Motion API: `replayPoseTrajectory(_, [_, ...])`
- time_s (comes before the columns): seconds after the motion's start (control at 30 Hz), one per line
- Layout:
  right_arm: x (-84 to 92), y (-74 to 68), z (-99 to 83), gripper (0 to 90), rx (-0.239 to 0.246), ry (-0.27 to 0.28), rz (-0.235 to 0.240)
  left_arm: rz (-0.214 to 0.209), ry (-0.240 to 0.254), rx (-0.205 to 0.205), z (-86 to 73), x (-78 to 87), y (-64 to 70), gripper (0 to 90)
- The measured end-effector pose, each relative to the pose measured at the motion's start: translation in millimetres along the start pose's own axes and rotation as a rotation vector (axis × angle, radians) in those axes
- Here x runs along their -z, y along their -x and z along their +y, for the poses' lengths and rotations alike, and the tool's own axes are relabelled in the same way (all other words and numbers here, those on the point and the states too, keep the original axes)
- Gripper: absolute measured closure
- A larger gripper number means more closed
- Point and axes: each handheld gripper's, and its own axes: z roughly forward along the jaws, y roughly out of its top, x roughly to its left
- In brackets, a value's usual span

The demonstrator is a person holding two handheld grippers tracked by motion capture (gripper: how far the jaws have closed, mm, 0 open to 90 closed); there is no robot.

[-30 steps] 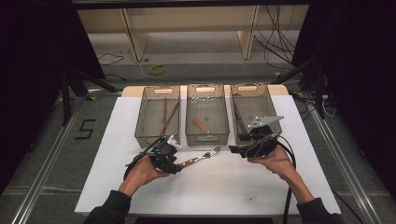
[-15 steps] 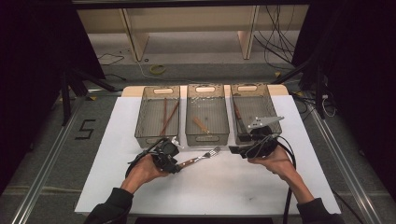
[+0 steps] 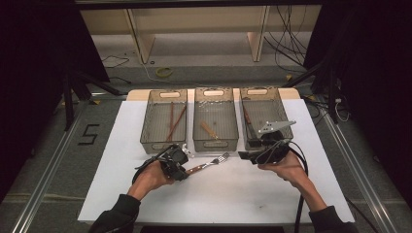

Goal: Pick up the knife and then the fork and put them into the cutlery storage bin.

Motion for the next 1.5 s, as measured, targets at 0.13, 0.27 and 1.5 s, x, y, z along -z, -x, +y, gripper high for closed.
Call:
replayPoseTrajectory(0.13, [0.0, -0.4, 0.1, 36.4, 0.000, -0.002, 0.001, 0.003, 0.000, -0.024, 0.6, -0.2, 2.4, 72.8])
replayPoseTrajectory(0.27, [-0.6, -0.9, 0.1, 36.5, 0.002, -0.003, 0.001, 0.015, 0.007, -0.048, -0.4, 0.2, 4.5, 74.7])
replayPoseTrajectory(1.5, [-25.1, -47.2, 6.2, 35.1, 0.197, -0.052, 0.098, -0.030, 0.096, -0.198, 10.0, 33.3, 49.4, 75.2])
